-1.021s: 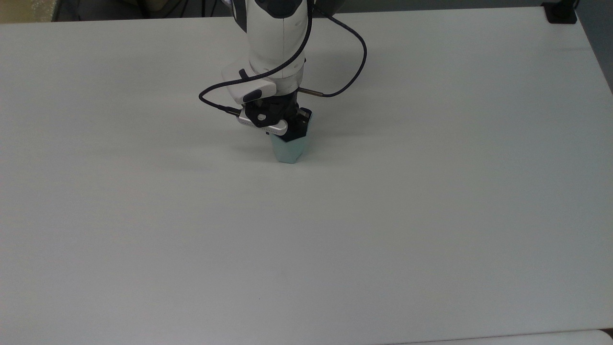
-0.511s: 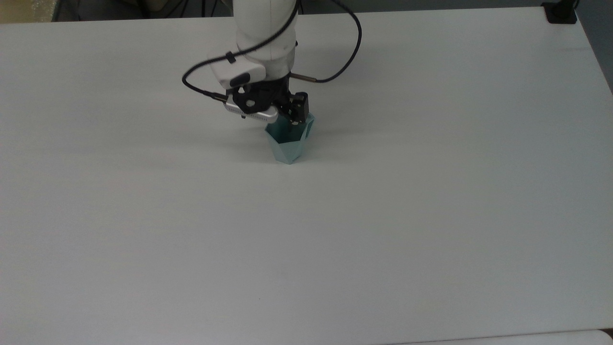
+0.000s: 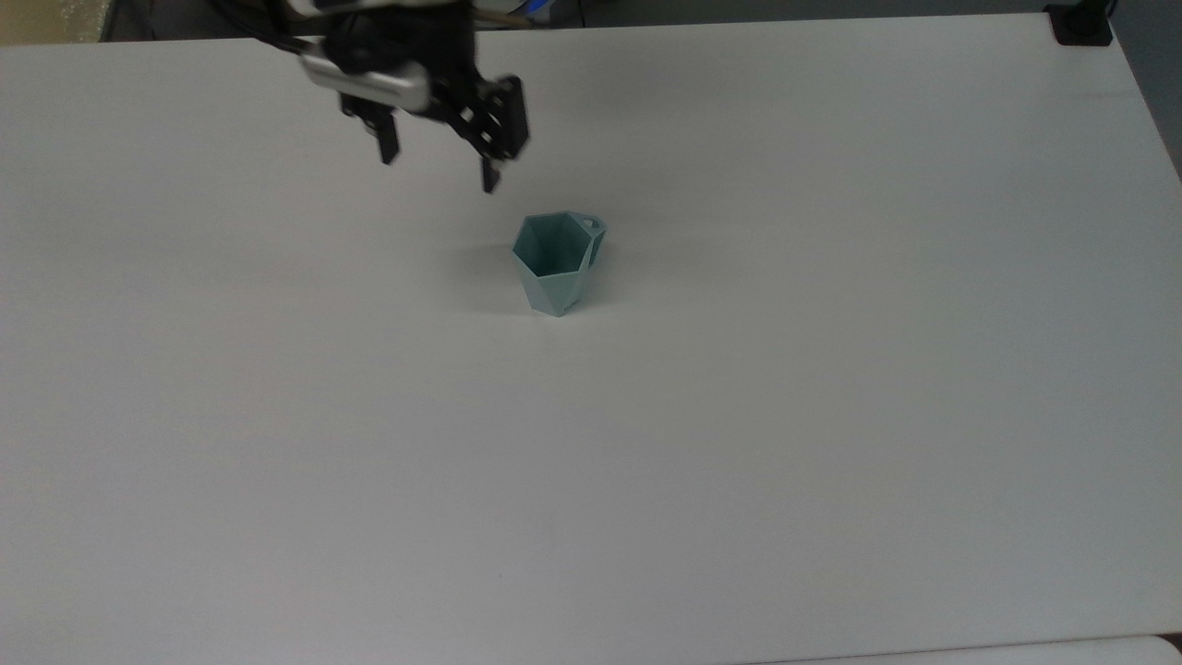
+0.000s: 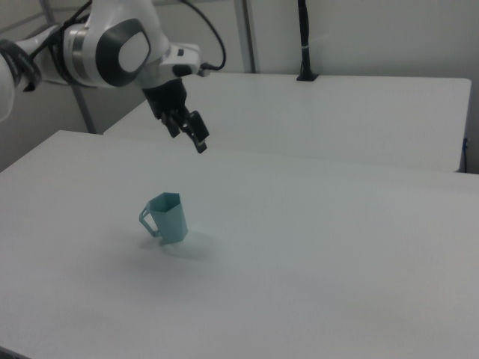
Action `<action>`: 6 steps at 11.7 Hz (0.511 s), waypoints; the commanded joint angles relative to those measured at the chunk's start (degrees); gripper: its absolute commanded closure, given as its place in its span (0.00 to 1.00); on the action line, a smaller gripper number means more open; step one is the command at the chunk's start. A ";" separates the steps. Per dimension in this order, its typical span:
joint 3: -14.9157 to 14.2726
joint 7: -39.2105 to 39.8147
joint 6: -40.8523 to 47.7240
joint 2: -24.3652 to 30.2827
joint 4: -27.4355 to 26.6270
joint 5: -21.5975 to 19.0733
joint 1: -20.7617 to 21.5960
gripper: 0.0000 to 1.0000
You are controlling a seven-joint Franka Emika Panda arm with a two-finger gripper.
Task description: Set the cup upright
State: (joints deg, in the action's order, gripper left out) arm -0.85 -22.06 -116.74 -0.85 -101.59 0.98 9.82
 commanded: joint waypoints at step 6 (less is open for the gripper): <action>-0.64 26.54 24.09 5.51 9.03 -4.41 -8.24 0.00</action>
State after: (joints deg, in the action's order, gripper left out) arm -1.58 2.34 -97.17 4.51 -96.04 -2.61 1.63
